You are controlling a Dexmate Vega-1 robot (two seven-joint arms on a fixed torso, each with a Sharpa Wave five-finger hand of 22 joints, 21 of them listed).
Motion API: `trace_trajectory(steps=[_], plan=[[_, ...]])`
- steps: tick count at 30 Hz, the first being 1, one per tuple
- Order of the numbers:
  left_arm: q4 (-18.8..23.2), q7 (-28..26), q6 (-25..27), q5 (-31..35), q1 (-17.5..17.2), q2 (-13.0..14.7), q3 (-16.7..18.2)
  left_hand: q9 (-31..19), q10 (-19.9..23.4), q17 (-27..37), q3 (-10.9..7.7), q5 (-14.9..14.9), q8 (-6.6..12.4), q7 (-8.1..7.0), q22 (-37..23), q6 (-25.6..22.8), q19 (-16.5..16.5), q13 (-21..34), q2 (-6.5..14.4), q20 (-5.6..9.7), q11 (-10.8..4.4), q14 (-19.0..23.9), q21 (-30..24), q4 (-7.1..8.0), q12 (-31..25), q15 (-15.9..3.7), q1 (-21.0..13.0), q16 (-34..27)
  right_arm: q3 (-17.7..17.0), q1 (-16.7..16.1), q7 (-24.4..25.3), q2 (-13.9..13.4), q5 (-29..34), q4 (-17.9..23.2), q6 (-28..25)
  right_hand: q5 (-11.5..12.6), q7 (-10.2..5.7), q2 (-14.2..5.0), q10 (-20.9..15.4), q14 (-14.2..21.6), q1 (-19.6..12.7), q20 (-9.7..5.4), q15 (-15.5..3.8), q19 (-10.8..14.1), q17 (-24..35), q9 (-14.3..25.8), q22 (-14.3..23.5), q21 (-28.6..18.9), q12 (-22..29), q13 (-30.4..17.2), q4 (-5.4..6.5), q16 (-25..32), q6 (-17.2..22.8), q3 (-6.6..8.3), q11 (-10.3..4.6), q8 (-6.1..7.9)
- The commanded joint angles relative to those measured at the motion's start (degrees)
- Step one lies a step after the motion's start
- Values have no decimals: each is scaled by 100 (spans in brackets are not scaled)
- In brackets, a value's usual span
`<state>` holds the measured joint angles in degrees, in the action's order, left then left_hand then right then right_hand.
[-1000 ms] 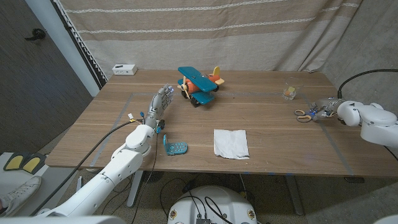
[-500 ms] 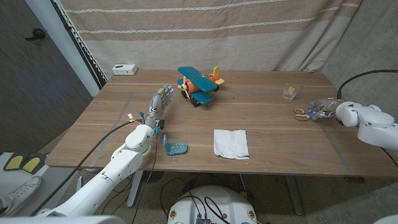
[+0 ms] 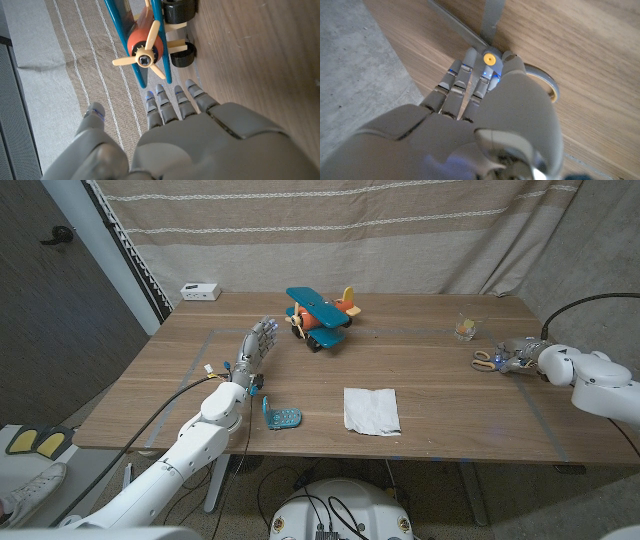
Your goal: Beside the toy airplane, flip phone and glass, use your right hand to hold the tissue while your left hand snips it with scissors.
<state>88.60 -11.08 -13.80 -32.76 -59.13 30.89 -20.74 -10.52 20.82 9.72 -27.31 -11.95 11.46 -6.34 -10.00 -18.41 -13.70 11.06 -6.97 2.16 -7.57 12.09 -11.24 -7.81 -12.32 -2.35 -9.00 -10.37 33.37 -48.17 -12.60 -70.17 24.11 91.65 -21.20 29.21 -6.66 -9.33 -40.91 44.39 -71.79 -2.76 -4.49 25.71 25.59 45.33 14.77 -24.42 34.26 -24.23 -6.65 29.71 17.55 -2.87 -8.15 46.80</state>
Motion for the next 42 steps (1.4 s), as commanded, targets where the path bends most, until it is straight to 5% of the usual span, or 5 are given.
trace_trajectory(steps=[1,7,17,42], plan=[[17,-2,-55,4,-15,-6,6,-31,49,30,38,-22,-10,2,-21,-31,3,15,-8,378,-7,34,-4,-9,19,-779,31,-13,-126,-131,131,-22,-297,80,-106,-11,-35,-8,-603,342,-392,-610,-935,58,248,548,77,-220,471,-559,-72,113,-242,96,-361,391],[27,12,-48,-4,-9,0,8,-31,52,30,41,-22,-11,5,-21,-27,2,15,-8,377,5,35,-4,-7,18,-774,38,-13,-220,-225,259,-111,-444,211,-156,-54,-60,-43,-613,482,-664,-591,-935,94,453,815,145,-382,775,-885,-115,174,-332,178,-401,602],[-35,46,-89,-20,24,-30,9,-31,47,30,46,-23,-10,16,-21,-32,2,15,-5,377,17,33,-4,-3,21,-776,50,-12,-533,-423,541,-257,-922,509,-229,-157,33,-102,-456,494,-756,-559,-935,69,636,689,235,-548,920,-1185,-17,188,-130,250,-349,676],[-100,77,-179,-65,-29,-46,34,-31,61,30,54,-26,-9,6,-21,-39,-2,15,2,379,-12,24,-5,0,16,-781,69,-10,-1043,-673,937,-445,-1616,1160,-254,-323,98,-132,-269,459,-784,-520,-934,-31,743,330,358,-819,949,-1525,147,107,-11,418,-360,613]])
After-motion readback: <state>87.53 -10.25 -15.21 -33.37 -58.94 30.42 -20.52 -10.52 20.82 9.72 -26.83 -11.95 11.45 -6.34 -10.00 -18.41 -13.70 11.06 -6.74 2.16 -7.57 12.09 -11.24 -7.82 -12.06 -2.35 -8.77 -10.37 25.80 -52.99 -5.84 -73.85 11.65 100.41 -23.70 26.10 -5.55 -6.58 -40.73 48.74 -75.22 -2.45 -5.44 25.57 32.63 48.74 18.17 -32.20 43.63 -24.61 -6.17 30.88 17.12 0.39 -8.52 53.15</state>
